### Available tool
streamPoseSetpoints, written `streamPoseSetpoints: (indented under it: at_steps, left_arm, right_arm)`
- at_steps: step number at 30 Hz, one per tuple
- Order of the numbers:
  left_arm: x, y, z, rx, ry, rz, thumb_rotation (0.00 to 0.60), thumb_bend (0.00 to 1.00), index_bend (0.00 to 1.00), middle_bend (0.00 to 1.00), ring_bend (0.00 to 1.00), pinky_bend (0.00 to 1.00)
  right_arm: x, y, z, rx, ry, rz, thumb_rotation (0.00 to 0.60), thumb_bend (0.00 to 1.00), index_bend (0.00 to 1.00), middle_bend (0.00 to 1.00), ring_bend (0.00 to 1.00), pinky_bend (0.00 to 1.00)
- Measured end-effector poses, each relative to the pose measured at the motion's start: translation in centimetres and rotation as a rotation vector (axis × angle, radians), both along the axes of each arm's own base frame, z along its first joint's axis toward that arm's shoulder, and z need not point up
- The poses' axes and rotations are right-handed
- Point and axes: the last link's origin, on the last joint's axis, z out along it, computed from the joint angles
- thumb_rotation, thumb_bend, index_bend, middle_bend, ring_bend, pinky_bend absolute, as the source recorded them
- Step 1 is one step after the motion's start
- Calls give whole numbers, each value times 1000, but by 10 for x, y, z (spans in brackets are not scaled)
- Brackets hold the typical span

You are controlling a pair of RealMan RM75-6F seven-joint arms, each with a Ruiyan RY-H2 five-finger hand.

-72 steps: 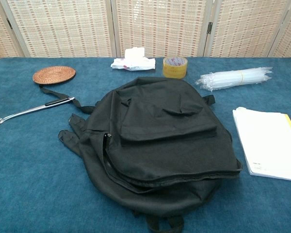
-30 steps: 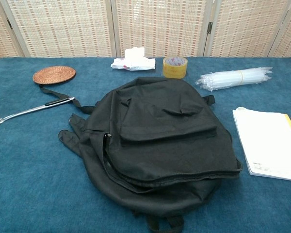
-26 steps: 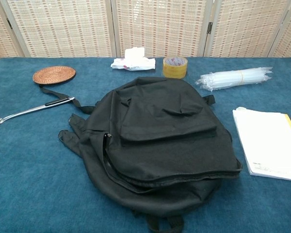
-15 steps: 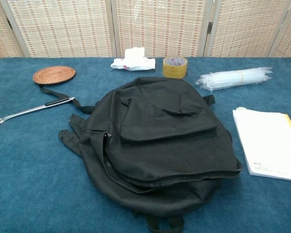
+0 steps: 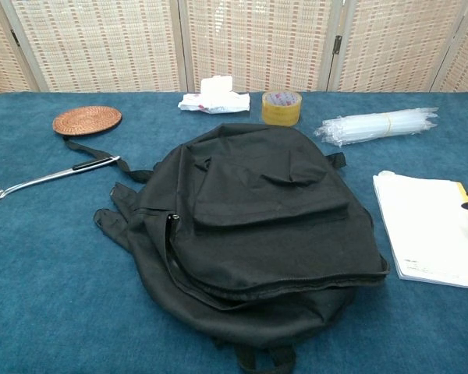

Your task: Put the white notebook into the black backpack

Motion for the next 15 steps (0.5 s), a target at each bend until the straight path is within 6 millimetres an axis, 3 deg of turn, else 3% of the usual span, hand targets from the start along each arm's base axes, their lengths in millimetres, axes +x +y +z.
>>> streamPoseSetpoints:
  at_steps: [15]
  left_arm:
    - [-1, -1, -2, -7, -3, 7, 600, 200, 89, 60, 63, 0]
  right_arm:
    - [2, -1, -5, 12, 1, 6, 600, 380, 0, 29, 34, 0]
